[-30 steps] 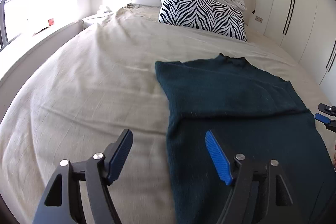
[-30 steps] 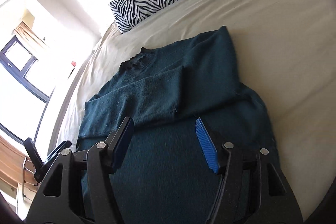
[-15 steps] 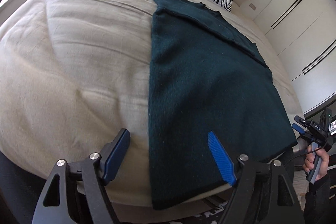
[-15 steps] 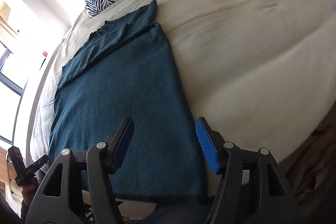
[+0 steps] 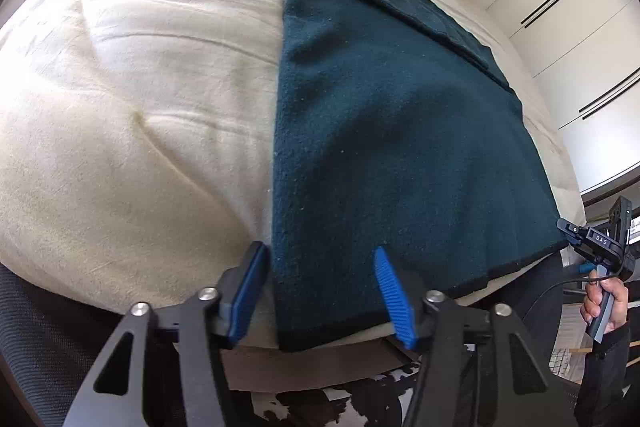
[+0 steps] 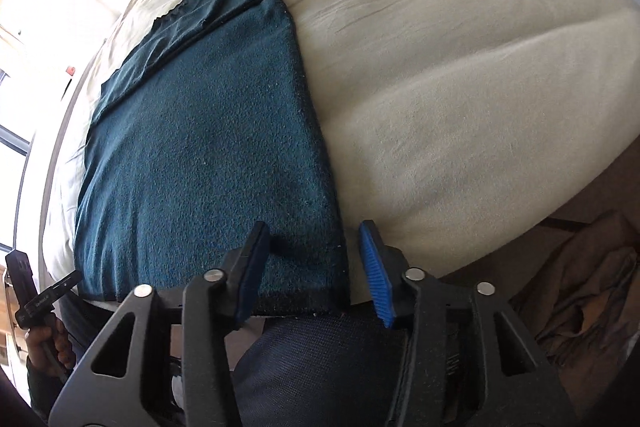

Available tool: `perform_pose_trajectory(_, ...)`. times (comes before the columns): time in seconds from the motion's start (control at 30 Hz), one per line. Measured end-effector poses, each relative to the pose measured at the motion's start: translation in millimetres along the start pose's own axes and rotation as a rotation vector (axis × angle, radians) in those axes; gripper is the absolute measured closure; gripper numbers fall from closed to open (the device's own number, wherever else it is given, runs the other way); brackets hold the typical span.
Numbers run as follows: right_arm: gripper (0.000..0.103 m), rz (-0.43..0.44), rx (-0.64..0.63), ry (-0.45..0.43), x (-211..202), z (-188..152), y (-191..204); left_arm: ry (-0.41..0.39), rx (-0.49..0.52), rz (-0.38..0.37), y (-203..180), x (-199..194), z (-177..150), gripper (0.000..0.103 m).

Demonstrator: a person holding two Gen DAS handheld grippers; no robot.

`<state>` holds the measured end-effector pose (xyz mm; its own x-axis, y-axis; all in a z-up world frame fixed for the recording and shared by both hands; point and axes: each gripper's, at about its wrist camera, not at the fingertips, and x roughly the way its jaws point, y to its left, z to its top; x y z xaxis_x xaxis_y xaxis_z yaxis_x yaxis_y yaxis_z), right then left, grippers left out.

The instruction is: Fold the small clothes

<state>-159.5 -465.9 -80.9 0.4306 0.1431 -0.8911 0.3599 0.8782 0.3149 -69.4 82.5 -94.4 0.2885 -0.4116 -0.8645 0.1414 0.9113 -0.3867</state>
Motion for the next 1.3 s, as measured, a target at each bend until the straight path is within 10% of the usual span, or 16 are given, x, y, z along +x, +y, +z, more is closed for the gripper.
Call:
perform_pose_trajectory(0.17,0.092,-0.004,-0.035,0.02,0,0,6,0.044,-0.011,-0.012,9,0,-3,0.094)
perform_pose_trajectory(0.77,0.097,0.281,0.042,-0.057,-47,14,32,-0.093,-0.186,-0.313,29,-56,28,0.096)
perform_pose_trajectory(1.3,0.097,0.456,0.176,-0.211,-20,171,62,-0.263,-0.323,-0.476,28,-54,165,0.096)
